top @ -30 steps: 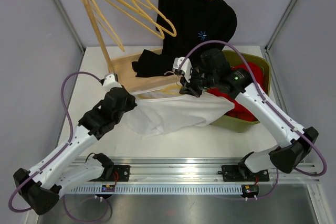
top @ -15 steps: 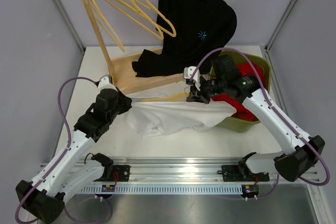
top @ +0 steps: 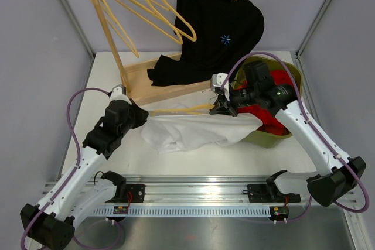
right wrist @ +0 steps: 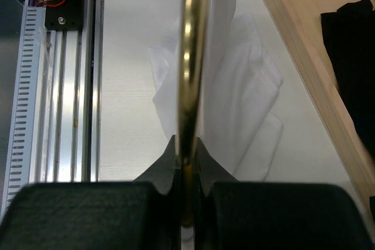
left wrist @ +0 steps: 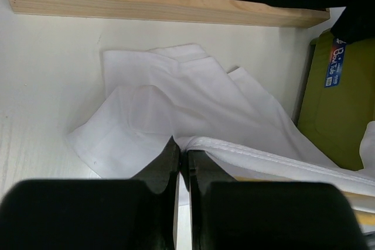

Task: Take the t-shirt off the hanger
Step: Remove the tshirt from the hanger

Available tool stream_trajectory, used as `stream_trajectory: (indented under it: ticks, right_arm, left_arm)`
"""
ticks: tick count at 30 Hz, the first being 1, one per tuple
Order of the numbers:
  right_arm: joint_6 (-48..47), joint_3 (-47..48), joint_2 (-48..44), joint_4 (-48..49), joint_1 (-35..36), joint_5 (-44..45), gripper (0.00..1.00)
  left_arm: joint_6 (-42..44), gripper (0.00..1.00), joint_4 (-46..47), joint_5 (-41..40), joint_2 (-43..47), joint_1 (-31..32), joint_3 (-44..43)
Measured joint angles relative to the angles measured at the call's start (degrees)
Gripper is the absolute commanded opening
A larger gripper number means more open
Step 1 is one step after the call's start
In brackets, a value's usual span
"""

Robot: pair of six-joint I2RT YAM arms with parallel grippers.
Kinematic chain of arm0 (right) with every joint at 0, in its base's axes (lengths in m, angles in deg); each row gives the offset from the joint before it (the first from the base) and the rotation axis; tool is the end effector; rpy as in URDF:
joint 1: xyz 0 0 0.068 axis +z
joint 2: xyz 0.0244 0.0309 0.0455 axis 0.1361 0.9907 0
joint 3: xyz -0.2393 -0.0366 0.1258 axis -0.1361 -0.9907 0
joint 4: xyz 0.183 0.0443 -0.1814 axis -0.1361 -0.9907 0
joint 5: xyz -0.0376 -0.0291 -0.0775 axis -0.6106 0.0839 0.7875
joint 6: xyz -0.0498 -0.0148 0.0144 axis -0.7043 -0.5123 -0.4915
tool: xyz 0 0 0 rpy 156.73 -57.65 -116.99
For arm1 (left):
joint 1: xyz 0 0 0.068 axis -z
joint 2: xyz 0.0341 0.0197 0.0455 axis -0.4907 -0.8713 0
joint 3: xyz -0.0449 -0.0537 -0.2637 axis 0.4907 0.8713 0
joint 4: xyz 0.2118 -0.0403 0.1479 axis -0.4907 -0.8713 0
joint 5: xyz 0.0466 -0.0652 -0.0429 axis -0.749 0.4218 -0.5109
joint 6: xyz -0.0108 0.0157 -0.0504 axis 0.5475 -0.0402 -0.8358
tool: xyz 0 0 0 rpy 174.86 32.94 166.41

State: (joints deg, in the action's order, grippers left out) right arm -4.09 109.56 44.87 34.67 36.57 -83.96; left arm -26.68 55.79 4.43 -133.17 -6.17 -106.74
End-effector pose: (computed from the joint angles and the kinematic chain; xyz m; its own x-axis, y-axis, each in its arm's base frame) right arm 0.2116 0.1456 0.3808 0.1187 -0.4709 -0.8741 -0.9888 0.0242 -0.1474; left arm 0.1675 -0.0657 0.2903 -0.5201 -0.4714 -0.7122 -0.0952 0.8607 -0.5002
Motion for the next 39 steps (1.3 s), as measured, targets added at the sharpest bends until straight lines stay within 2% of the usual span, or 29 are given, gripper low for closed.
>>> stream_trajectory:
  ticks: [13,22,24,25,26,27,30,34,39]
  right_arm:
    - [14.88,2.16,1.55,6.69,-1.62,-0.87,0.00]
    - [27.04,1.99,4.92,14.12,-2.08,0.24,0.00]
    - [27.71,2.01,5.49,14.38,-2.21,0.35,0.00]
    - [27.74,2.01,5.90,14.32,-2.27,0.66,0.00]
    - [27.56,2.01,6.34,14.23,-2.32,0.90,0.00]
    - [27.15,2.01,6.67,13.90,-2.32,1.25,0.00]
    - [24.83,2.01,7.58,11.61,-2.60,2.82,0.00]
    - [20.72,2.01,8.70,8.00,-3.21,3.87,0.00]
    - [14.49,2.40,11.19,2.08,-3.26,2.19,0.00]
  left_arm:
    - [2.03,0.00,2.32,2.29,0.26,-1.25,1.60]
    - [7.45,0.01,3.91,7.82,2.43,-2.40,4.02]
    - [9.11,0.14,4.66,9.88,3.45,-2.58,4.63]
    - [10.23,0.24,4.70,10.95,4.17,-2.69,4.90]
    - [11.43,0.37,4.74,12.13,5.11,-2.75,5.18]
    - [12.59,0.63,4.72,13.05,5.97,-2.80,5.38]
    - [15.87,0.88,4.50,15.85,9.86,-3.08,5.64]
    - [19.80,0.99,3.67,19.12,13.75,-3.32,5.35]
    - [26.25,0.99,0.11,24.63,15.61,-3.34,2.86]
